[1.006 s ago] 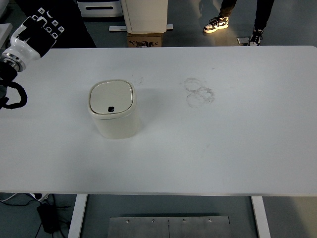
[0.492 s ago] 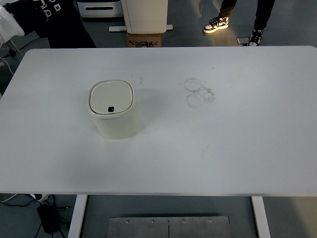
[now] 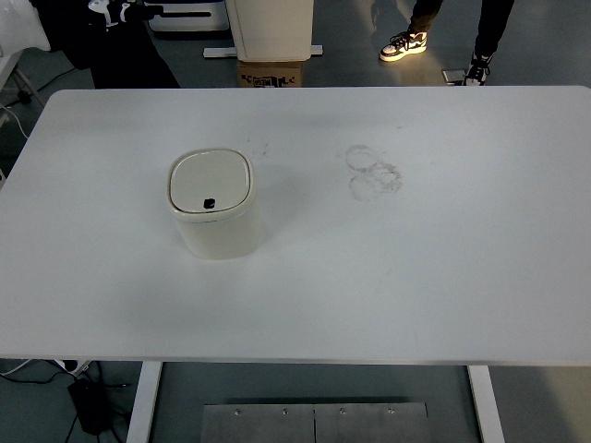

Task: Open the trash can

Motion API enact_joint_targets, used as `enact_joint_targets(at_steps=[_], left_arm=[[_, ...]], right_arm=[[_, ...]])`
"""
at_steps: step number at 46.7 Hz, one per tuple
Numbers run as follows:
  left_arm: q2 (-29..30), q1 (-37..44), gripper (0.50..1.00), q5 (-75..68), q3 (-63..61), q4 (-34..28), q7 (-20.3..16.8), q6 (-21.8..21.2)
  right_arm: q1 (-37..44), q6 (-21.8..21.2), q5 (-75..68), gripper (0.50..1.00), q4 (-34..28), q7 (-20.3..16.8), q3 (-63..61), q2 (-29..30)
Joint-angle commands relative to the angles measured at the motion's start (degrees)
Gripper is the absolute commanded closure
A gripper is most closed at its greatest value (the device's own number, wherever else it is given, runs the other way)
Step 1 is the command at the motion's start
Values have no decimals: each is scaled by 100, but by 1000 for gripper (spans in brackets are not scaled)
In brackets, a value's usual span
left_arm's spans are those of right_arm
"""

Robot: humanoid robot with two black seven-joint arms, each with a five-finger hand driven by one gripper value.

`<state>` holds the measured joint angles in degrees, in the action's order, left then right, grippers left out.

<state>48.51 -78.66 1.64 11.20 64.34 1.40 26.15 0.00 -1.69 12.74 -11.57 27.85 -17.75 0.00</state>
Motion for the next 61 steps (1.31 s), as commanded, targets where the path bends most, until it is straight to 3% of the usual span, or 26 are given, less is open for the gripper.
enact_joint_targets(at_steps=[1,13,26,39,61], left_arm=[[97,-97,500,-172,-65,254,18,118],[229,-237,500,-1244,-153,439,335,885],[264,-501,500,-2308,-180,483,344,885],[527,-545,500,-2563,-381,1511,352,885],[616,-651,500,-3126,-1375,1863,352,885]], right_arm=[[0,2,0,509,-3,1,0,0],[0,2,0,509,-3,1,0,0],[0,2,0,509,-3,1,0,0],[0,2,0,509,6,1,0,0],[0,2,0,509,-3,1,0,0]])
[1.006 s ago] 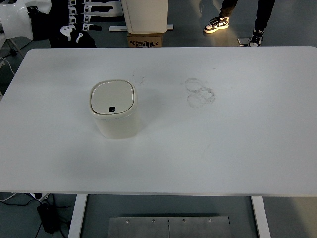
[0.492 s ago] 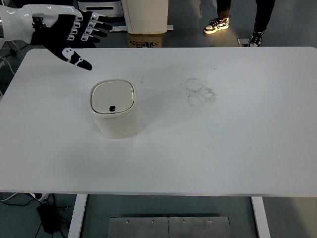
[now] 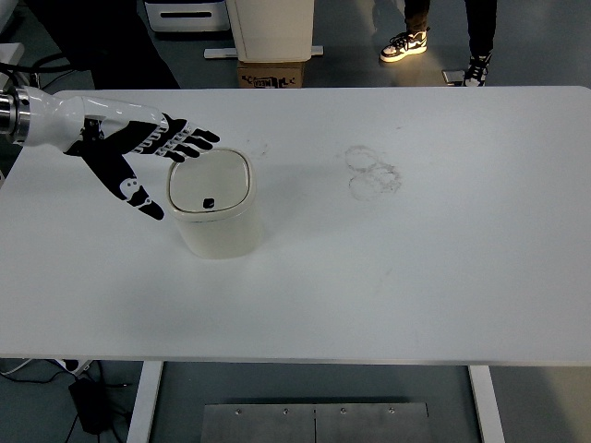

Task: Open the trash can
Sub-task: 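Reach the left hand over the cream trash can lid, then press fingertips of the left hand onto the lid's far edge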

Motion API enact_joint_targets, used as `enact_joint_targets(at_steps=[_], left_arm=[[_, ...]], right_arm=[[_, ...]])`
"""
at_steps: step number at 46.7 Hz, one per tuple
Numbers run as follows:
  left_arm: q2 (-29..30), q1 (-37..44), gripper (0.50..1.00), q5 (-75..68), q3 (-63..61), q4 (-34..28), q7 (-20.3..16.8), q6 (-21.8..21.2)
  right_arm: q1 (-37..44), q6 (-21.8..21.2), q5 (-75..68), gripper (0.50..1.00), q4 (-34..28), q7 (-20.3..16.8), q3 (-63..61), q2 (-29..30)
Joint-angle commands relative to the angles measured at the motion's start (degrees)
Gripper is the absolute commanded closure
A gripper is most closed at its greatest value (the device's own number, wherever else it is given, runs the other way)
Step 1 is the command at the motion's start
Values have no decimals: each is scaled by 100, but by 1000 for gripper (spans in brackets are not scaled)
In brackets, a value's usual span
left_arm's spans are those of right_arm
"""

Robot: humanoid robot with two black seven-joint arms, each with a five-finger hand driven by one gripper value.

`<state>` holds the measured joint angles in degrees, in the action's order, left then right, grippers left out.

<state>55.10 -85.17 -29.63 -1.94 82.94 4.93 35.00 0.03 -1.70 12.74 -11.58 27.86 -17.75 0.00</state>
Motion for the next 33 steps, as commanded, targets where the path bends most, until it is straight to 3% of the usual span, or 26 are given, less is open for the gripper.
enact_joint_targets(at_steps=[1,33], left_arm=[[-70,9,500,1,-70,3,0,0],[-439,343,500,-87,-114,-14,-9,0]], right_arm=[[-3,3,0,509,-2,0,0,0],[-3,3,0,509,-2,0,0,0]])
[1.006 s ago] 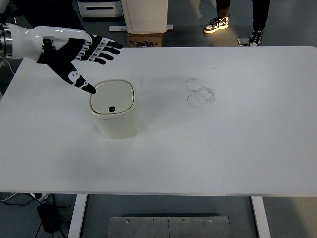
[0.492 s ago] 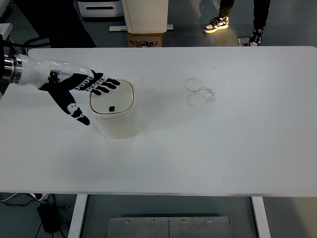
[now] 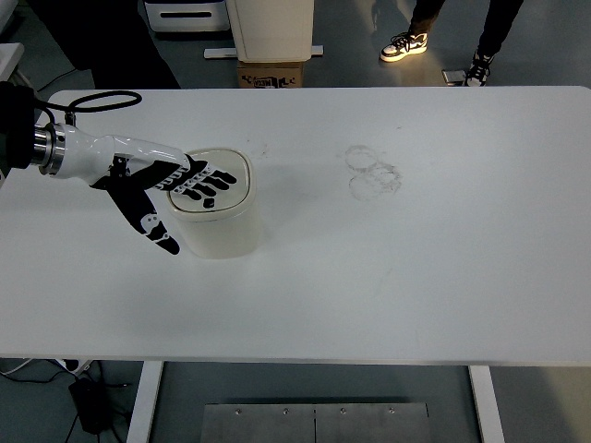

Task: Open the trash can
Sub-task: 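Press fingertips of the left hand onto the lid's far edge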

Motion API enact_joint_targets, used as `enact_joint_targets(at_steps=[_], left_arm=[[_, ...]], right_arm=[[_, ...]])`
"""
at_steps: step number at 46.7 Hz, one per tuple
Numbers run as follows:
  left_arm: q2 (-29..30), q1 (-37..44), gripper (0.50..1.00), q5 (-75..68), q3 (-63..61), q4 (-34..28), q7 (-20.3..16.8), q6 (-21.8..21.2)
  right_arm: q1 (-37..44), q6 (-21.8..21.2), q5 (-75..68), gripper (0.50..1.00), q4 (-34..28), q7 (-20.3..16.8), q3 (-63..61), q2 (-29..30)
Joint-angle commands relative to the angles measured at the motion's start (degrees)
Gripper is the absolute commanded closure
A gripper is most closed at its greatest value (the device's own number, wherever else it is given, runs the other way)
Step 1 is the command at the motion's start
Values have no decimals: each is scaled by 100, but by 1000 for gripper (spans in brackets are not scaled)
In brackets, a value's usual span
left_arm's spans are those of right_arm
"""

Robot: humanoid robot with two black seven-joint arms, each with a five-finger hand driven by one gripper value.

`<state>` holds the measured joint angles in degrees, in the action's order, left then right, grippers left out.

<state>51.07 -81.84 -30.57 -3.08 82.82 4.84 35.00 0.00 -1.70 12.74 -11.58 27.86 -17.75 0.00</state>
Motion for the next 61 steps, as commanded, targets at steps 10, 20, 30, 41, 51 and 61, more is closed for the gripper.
enact_joint_targets(at_steps=[10,20,30,41,51,61], left_arm=[[-53,89,500,7,1,-11,-1,0],[-88,81,500,7,1,-11,-1,0],[-97,81,500,-2,1,-46,-1,0],[-123,107,500,-10,-8,-143,-1,0],[-247,168,500,-2,-17,-213,-1,-116],[-185,-86,500,34,1,-213,-1,-63]], right_arm=[[0,3,0,509,-2,0,0,0],[0,-6,0,509,-2,0,0,0],[0,2,0,509,7,0,0,0],[0,2,0,509,7,0,0,0],[0,3,0,509,-2,0,0,0],[0,3,0,509,7,0,0,0]])
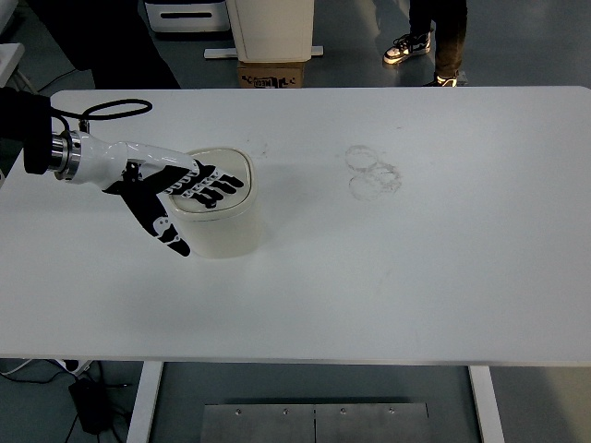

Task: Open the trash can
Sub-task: 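Press fingertips of the left hand onto the lid's far edge, then lift the left hand upward, flipping the lid open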

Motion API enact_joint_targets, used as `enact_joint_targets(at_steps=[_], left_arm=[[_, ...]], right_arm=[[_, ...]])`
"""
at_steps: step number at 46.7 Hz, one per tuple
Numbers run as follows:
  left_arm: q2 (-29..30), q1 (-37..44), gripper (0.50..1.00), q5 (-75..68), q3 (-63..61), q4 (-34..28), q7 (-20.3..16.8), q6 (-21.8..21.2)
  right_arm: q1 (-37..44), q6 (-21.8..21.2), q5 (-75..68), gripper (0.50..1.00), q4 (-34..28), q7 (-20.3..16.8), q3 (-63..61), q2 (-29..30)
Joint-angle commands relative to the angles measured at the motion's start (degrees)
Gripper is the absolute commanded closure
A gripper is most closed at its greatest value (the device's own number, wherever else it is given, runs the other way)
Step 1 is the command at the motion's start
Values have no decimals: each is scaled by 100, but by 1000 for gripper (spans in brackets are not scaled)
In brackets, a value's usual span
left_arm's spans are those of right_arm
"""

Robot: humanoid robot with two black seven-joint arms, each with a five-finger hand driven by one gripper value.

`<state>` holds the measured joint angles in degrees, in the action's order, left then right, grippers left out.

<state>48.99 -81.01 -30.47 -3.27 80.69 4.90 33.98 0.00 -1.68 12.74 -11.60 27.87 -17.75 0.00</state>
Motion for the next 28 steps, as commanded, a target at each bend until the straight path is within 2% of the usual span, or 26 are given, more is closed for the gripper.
enact_joint_targets(at_steps=[1,11,20,28], left_arm=[[31,-248,500,49,19,-1,-6,47],[189,-907,500,111,72,-1,-6,102],[312,-978,500,585,431,-27,-24,38],[207,-908,500,1893,1126,-545,-59,-269]], right_arm=[[0,1,0,509,-1,-1,0,0],[0,-7,0,509,-1,-1,0,0],[0,1,0,509,8,-1,0,0],[0,1,0,509,-1,-1,0,0]])
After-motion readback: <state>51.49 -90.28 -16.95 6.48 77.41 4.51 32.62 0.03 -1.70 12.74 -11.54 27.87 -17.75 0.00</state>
